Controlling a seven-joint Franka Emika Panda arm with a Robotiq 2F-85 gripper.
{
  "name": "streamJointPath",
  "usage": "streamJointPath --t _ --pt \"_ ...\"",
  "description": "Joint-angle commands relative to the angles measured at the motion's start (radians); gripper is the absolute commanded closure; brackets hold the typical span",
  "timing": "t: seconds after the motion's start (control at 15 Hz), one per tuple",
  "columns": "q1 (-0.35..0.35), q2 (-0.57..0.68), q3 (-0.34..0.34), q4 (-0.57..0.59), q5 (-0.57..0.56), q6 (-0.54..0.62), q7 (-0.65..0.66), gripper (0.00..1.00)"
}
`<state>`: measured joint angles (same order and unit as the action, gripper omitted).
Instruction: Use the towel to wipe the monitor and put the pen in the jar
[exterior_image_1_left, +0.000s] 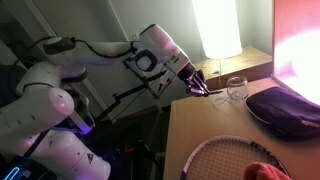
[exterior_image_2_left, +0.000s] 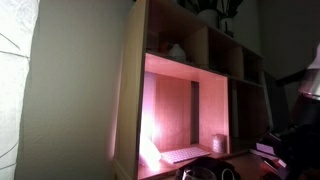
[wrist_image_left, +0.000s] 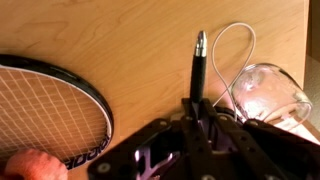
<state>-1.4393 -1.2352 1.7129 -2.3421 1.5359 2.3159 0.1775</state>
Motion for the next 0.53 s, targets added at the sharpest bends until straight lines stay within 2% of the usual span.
streamJointPath --t 0.0,0.07,0.13,0.47 --pt "-0.001 0.017 0.004 0.0 -0.013 0.014 0.003 0.88" --pt "-0.001 0.017 0.004 0.0 -0.013 0.014 0.003 0.88" --pt "-0.009 0.017 0.011 0.002 0.0 0.02 0.001 0.97" --pt "-0.039 0.005 0.021 0.042 -0.04 0.004 0.011 0.97"
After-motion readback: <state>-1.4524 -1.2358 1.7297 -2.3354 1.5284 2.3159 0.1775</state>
